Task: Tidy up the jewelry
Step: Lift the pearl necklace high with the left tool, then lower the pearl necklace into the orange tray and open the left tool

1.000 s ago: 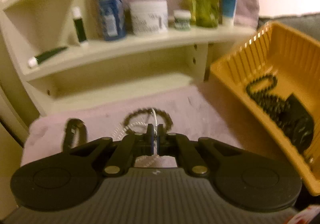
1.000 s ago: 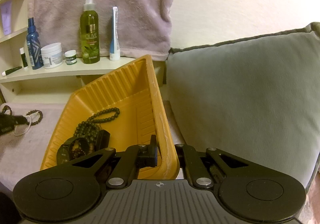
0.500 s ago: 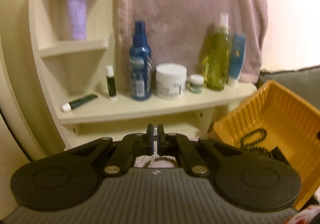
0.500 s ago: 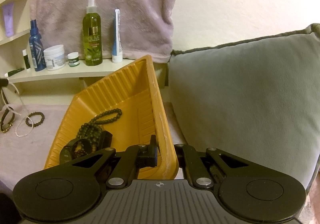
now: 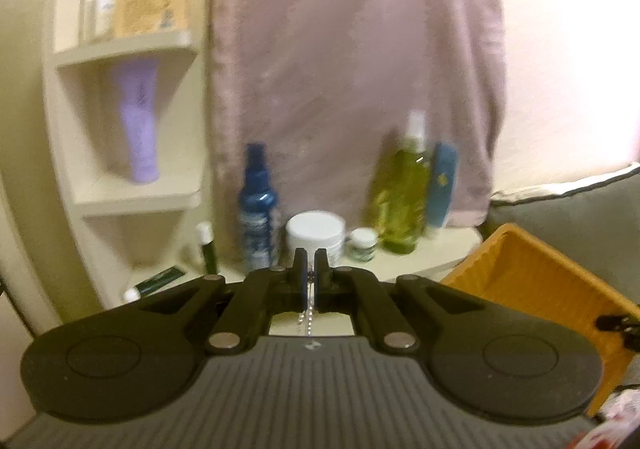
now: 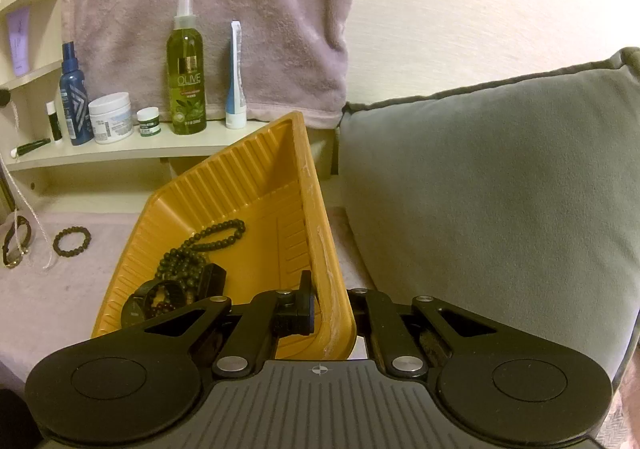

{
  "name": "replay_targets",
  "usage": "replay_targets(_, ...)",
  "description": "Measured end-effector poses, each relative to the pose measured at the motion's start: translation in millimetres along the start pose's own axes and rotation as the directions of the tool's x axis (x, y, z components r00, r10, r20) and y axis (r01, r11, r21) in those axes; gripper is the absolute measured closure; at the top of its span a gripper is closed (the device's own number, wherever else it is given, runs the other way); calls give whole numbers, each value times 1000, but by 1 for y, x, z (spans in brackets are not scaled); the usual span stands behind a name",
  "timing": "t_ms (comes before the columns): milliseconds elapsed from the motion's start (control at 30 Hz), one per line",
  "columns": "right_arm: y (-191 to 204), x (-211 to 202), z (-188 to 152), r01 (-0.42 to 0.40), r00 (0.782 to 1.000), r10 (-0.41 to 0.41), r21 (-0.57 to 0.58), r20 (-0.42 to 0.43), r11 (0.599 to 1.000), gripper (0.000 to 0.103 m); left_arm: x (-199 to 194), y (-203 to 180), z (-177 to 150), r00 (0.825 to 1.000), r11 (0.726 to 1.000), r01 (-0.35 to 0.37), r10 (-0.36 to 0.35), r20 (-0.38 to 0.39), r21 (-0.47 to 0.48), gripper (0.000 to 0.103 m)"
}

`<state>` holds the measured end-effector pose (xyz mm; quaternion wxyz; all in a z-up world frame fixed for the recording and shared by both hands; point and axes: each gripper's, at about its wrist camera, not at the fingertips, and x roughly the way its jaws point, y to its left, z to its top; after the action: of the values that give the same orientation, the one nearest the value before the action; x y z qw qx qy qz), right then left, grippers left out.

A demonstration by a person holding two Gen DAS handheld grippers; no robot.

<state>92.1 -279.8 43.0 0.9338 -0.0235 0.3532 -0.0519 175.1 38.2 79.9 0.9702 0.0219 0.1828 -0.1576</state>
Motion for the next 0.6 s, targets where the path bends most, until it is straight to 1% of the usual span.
replay_targets(167, 1, 0, -1, 0, 1000, 0, 0, 2, 1000, 97, -2, -23, 15, 997, 997, 73, -73, 31, 7, 101)
replay_targets(267, 1, 0, 0, 0, 1000, 0, 1, 1, 1000, 97, -2, -43, 24, 989, 991, 134, -135, 56, 10, 101)
replay_targets(333, 1, -1, 0, -1, 1000, 1, 1, 1, 1000, 97, -2, -55, 30, 982, 984, 176, -176, 70, 10, 101)
replay_targets(467, 1, -1, 1, -3, 1000, 3, 2, 2, 1000, 97, 0, -82, 39, 961, 964, 265, -264, 87, 7, 101)
replay_targets(600, 1, -1, 2, -5, 1000, 5, 5, 2, 1000, 97, 5, -110, 38, 938, 941, 339, -339, 68, 11, 101)
